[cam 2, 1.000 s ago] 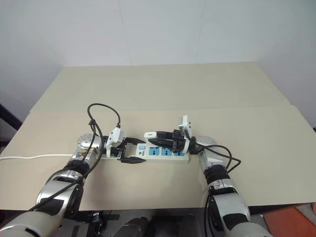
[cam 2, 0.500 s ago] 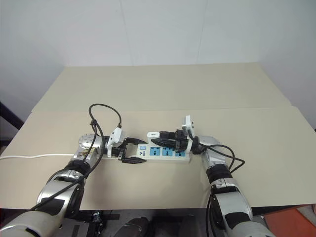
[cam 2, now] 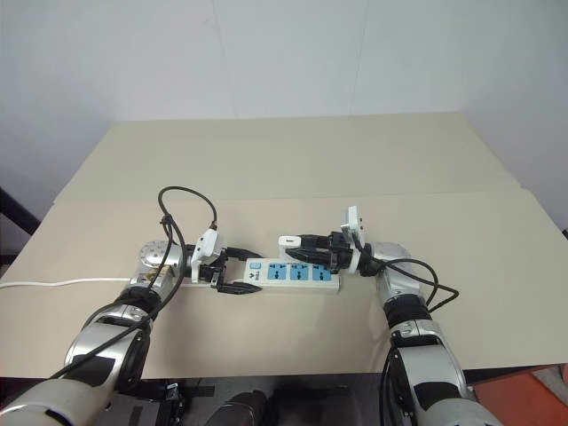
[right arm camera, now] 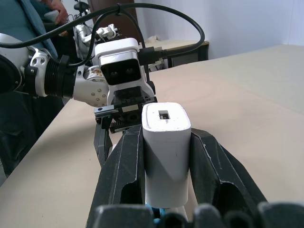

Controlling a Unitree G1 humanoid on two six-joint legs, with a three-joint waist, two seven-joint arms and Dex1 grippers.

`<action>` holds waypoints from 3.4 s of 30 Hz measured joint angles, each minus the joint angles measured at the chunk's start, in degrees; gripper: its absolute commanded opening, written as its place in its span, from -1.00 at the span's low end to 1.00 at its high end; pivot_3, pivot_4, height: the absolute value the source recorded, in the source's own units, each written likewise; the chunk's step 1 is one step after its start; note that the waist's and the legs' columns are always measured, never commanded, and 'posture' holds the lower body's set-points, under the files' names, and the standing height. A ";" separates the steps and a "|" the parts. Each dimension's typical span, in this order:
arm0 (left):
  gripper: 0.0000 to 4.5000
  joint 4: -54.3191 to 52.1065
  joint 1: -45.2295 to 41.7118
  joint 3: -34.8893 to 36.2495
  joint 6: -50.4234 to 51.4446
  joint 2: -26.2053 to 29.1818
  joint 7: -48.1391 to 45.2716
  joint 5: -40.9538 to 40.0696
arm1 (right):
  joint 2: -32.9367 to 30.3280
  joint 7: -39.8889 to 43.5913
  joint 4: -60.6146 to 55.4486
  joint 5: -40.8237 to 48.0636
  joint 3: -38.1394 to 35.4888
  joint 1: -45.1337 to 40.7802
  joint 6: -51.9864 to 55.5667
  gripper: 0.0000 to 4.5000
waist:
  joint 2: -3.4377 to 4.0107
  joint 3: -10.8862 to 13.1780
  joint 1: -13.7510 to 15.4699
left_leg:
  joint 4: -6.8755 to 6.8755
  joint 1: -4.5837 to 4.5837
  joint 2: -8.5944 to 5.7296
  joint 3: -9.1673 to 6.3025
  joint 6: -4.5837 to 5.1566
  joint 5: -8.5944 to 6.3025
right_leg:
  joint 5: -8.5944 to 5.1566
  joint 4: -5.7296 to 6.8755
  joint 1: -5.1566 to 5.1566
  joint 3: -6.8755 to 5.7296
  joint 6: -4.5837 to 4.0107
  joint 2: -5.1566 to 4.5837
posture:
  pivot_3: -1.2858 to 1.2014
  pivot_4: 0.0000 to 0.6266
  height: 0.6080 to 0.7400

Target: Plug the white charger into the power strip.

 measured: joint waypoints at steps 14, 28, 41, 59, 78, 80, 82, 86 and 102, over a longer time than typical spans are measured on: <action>0.45 -0.04 0.00 0.03 0.00 -0.01 -0.07 0.00 | 3.27 -1.44 -5.82 0.33 0.80 0.11 2.33 -0.51 | 0.00 0.00 0.01 | -0.02 -0.01 0.00 0.00 0.01 -0.01 | 0.00 0.00 -0.04 0.01 0.00 0.02 | 0.03 -0.52 1.00; 0.45 -0.06 0.01 0.03 0.01 0.01 -0.07 0.00 | 3.98 -3.07 -0.77 -1.12 0.79 0.66 -1.42 -0.51 | 0.00 0.00 0.00 | -0.02 0.00 0.00 0.00 0.00 0.00 | 0.00 0.00 -0.04 0.01 0.00 0.02 | 0.03 -0.52 1.00; 0.45 0.05 0.06 -0.07 0.10 0.07 0.12 0.10 | 3.66 -3.32 2.52 -1.16 0.49 -0.06 -5.00 -0.51 | 0.00 0.00 -0.01 | -0.10 0.21 0.00 0.00 0.06 -0.04 | 0.00 -0.08 0.04 0.02 0.00 0.06 | 0.03 -0.52 1.00; 0.45 0.15 0.07 -0.06 0.10 0.32 0.08 0.10 | 4.10 -3.64 0.70 -1.19 1.60 0.82 -4.29 -0.51 | 0.00 0.00 -0.08 | -0.11 0.27 0.04 0.00 0.10 -0.12 | 0.00 -0.16 0.03 0.07 0.00 0.13 | 0.03 -0.52 1.00; 0.45 0.15 0.18 -0.17 0.10 0.39 0.19 0.16 | 5.37 -4.61 -1.12 -1.90 2.48 2.43 -4.72 -0.51 | 0.00 -0.01 -0.05 | -0.14 0.48 0.07 0.00 0.28 -0.32 | -0.01 -0.20 0.04 0.08 0.00 0.18 | 0.03 -0.52 1.00; 0.45 0.15 0.18 -0.19 0.10 0.39 0.22 0.17 | 5.22 -4.70 -0.77 -1.92 2.36 2.41 -5.06 -0.51 | 0.00 -0.01 -0.05 | -0.14 0.50 0.07 0.00 0.28 -0.33 | -0.01 -0.20 0.05 0.08 0.00 0.18 | 0.03 -0.52 1.00; 0.45 0.15 0.18 -0.20 0.10 0.39 0.24 0.18 | 5.07 -4.71 -0.58 -1.92 2.24 2.32 -5.18 -0.51 | 0.00 -0.01 -0.04 | -0.14 0.51 0.06 0.00 0.29 -0.33 | -0.01 -0.21 0.05 0.08 0.00 0.18 | 0.03 -0.52 1.00; 0.45 0.18 0.18 -0.22 0.14 0.41 0.26 0.19 | 4.44 -4.57 0.32 -1.91 2.08 1.62 -5.20 -0.51 | 0.00 -0.01 -0.05 | -0.14 0.51 0.06 0.00 0.29 -0.34 | -0.01 -0.21 0.04 0.09 0.00 0.18 | 0.03 -0.52 1.00; 0.45 0.18 0.16 -0.53 0.13 0.35 0.38 0.19 | 3.48 -4.90 -1.39 -2.92 3.90 2.89 -5.28 -0.51 | -0.25 -0.16 0.09 | -0.15 0.60 0.08 0.00 0.30 -0.38 | -0.01 -0.21 0.09 0.09 0.01 0.21 | 0.03 -0.52 1.00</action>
